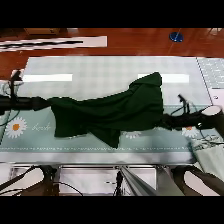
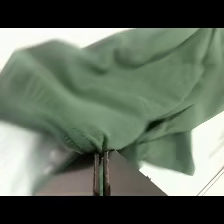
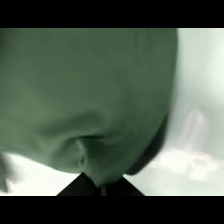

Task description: Fold the shirts.

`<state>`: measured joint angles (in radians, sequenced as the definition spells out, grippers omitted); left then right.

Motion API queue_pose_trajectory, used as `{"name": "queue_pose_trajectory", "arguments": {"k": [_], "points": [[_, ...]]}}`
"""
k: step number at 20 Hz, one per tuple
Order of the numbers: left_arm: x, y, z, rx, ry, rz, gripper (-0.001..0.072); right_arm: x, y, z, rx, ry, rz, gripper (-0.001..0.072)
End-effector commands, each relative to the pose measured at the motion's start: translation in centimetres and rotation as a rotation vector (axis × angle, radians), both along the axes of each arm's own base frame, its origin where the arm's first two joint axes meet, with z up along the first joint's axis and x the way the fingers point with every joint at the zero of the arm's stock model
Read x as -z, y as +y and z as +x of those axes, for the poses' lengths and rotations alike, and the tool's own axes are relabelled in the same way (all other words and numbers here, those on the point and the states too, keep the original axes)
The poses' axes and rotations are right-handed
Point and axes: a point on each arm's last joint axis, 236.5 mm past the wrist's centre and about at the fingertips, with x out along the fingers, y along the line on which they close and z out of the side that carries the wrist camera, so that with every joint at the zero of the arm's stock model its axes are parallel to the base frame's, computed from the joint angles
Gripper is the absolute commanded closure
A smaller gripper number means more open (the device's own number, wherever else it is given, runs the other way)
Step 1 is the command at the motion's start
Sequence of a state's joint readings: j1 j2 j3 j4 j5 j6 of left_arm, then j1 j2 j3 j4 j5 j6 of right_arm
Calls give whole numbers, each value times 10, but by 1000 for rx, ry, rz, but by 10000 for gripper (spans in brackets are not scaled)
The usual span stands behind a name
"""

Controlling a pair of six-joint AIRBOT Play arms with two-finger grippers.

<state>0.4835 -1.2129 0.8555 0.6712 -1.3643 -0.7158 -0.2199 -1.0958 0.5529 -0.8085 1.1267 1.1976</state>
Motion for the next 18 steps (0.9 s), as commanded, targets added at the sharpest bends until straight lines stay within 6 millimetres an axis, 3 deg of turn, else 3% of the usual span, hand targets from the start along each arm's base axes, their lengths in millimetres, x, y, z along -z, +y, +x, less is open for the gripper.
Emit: {"name": "queue_pose_trajectory", "arguments": {"k": [1,3,5,7,9,11,13,15,18], "points": [[-82,-5,26,-47,-190,-35,687,-104,-20,41,32,-290,-36,685],[-154,-7,34,-100,-364,-21,687,-190,-40,60,95,-521,-106,685],[-241,-9,28,-171,-560,24,687,-286,-52,64,144,-759,-181,685],[-329,-22,0,-201,-772,84,687,-367,-51,55,161,-944,-231,686],[-399,-39,-39,-220,-961,136,686,-447,-46,38,191,-1121,-260,686],[-454,-51,-79,-269,-1130,197,686,-514,-49,15,253,-1282,-322,686],[-498,-52,-116,-356,-1272,280,686,-566,-63,-10,335,-1415,-445,686],[-529,-55,-152,-420,-1367,353,686,-597,-82,-35,410,-1486,-590,686],[-547,-63,-195,-462,-1397,447,686,-605,-84,-66,428,-1464,-671,686]]}}
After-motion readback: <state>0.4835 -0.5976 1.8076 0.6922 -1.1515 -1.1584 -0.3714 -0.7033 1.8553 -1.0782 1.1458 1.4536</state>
